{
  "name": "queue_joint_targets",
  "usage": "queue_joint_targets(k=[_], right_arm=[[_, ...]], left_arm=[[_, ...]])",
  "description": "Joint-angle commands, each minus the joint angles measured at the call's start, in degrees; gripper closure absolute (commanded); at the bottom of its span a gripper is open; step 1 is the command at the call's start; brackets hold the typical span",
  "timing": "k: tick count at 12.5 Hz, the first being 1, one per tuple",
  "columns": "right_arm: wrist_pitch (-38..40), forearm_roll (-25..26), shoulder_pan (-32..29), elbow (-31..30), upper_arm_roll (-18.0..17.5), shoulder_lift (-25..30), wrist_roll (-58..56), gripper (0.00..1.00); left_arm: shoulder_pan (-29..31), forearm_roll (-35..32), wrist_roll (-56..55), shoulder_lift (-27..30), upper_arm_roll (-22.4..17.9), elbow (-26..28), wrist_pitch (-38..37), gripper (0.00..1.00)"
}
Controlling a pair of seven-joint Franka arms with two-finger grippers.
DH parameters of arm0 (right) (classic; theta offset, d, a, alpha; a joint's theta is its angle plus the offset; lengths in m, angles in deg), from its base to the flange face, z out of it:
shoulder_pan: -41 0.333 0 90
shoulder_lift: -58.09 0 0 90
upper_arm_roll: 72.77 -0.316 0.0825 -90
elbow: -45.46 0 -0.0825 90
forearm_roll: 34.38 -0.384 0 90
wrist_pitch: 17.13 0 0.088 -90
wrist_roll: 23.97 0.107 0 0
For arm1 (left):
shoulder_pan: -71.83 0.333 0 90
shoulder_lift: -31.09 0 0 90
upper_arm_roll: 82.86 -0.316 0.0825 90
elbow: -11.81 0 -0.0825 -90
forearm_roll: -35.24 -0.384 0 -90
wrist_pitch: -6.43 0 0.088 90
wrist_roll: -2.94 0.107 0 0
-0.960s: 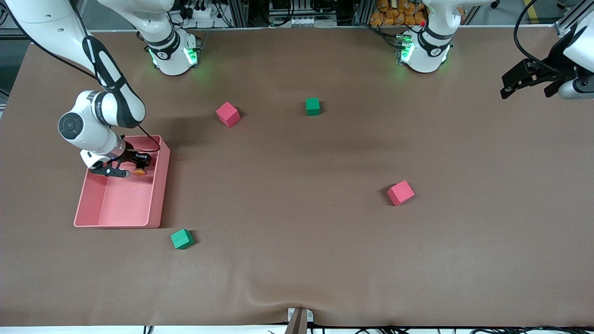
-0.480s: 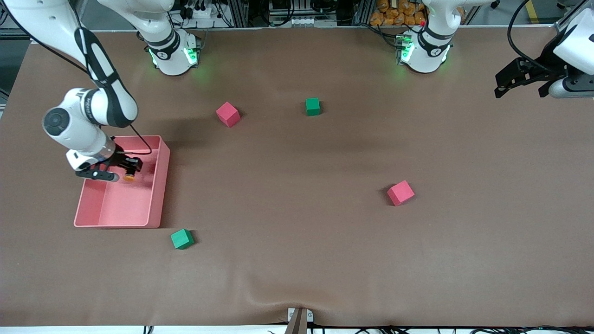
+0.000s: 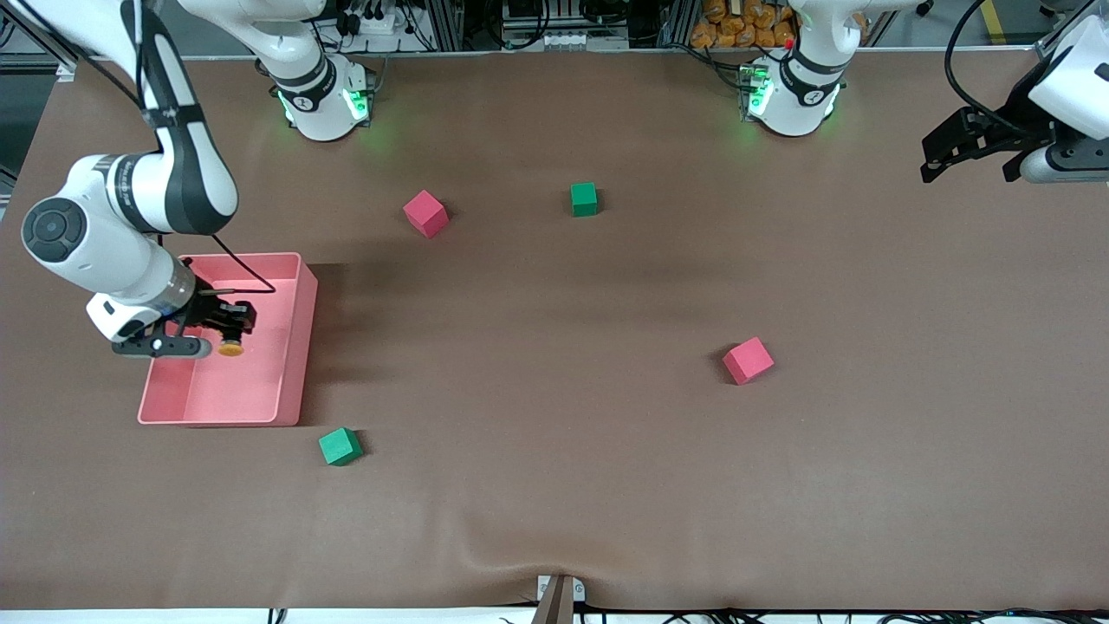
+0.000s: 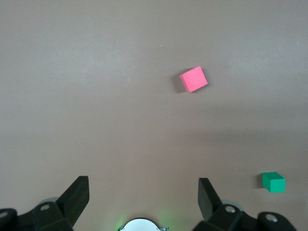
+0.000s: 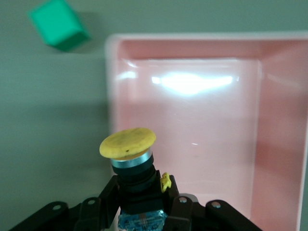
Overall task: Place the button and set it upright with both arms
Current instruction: 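Grasp the button with the right gripper and lift it from the tray, then carry the button with the right gripper to the table center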
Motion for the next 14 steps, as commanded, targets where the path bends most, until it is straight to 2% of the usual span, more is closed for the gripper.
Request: queue_joint_targets(k=[1, 5, 7, 10, 12, 14], right_arm=[[4.94, -0.18, 7.92, 10.89, 0.40, -6.58, 4.90, 0.97], [4.32, -0.45, 20.93, 25.12, 0.40, -19.58, 20.25, 0.94], [4.15, 0.34, 27.79, 29.27, 0.48, -24.16, 31.59, 0.95], [0.39, 0.26, 33.78, 39.80, 0.48, -33.20, 39.28, 0.94], [-7.24, 0.17, 35.46, 42.29, 0.48, -38.57, 41.22, 0.92], [-7.63, 0.26, 37.13, 42.21, 0.48, -40.00, 42.10, 0.89]], left_arm=[[0.02, -0.92, -0.03, -0.52, 0.46, -0.80, -0.93, 0.00], [-0.15, -0.92, 0.05, -0.87, 0.54, -0.72, -0.93, 0.00], [-0.15, -0.92, 0.05, -1.14, 0.55, -0.72, -0.93, 0.00], [-0.33, -0.92, 0.05, -1.14, 1.50, -0.89, -0.93, 0.00], [-0.50, -0.83, 0.05, -1.23, 1.69, -0.81, -0.76, 0.00], [-0.68, -0.83, 0.05, -1.58, 1.86, -0.80, -0.76, 0.00]])
